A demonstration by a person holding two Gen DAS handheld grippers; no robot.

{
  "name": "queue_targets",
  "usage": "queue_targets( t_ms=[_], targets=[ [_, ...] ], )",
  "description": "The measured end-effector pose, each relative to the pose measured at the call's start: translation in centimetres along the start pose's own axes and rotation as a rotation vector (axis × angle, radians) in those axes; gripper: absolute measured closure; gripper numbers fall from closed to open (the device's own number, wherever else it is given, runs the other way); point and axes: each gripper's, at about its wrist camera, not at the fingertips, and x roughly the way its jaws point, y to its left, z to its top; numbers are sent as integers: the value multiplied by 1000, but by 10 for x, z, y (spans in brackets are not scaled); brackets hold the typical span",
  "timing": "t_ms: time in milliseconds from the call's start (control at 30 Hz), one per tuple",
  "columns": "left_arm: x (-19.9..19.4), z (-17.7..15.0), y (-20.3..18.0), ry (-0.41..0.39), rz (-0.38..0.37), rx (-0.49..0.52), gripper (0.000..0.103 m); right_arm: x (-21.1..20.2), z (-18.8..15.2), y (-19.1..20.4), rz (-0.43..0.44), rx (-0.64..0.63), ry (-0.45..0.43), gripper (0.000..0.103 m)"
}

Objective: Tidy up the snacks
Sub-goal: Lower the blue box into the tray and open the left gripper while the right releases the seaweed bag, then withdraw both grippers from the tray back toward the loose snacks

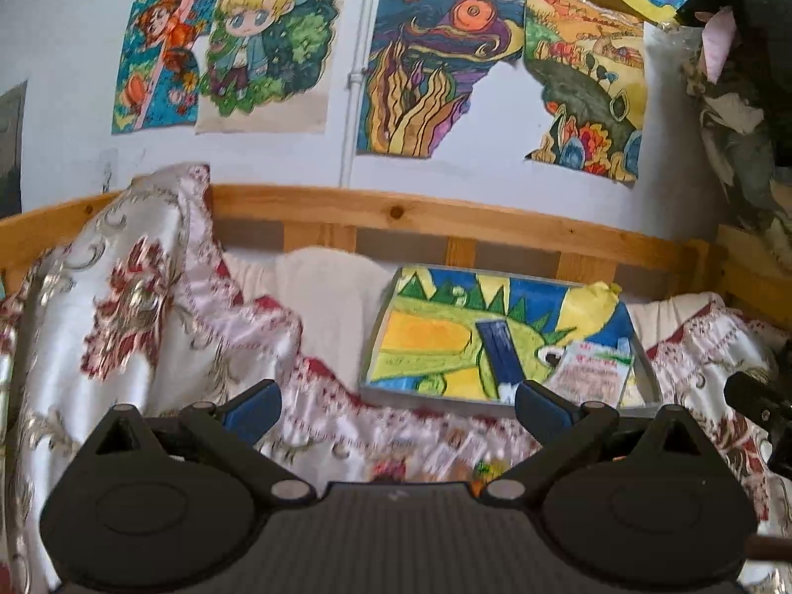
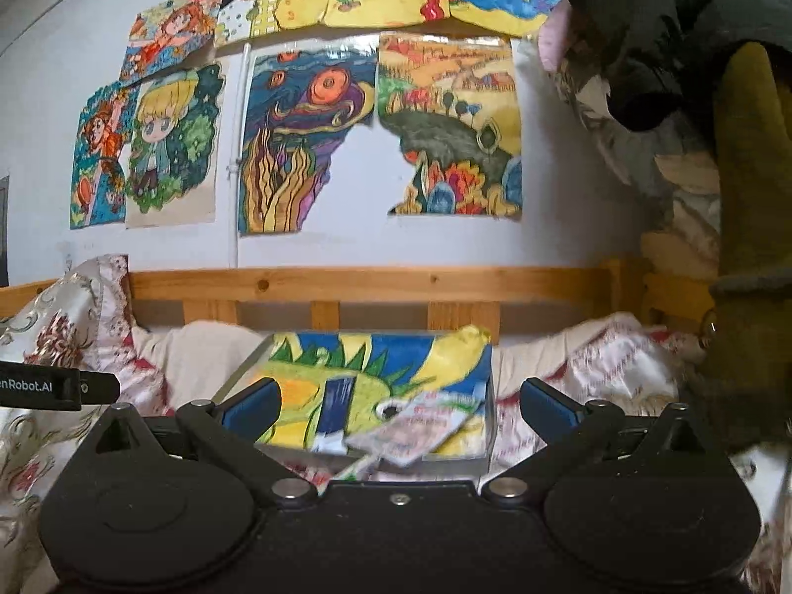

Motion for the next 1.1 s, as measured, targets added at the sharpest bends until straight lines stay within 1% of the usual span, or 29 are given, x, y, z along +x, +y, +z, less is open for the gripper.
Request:
queue_targets(
  t_ms=[100,233,400,600,800,1100],
  targets=[
    [-7,-10,7,33,-16,-9,1,-13,-9,5,-5,22,43,1],
    [-13,-20,13,65,-41,19,1,-27,-22,12,-9,37,100,1],
    [-10,-32,24,131,-66,-17,1,-33,-31,18,-12,34,150,1],
    [-8,-49,32,181,-52,2,1,-31,-39,23,-14,22,209,1],
    [-2,-59,37,237,-36,-20,1,-20,-46,29,-9,-15,277,1],
    [1,-61,34,264,-29,-13,1,-11,-50,26,-5,-13,334,1]
  ],
)
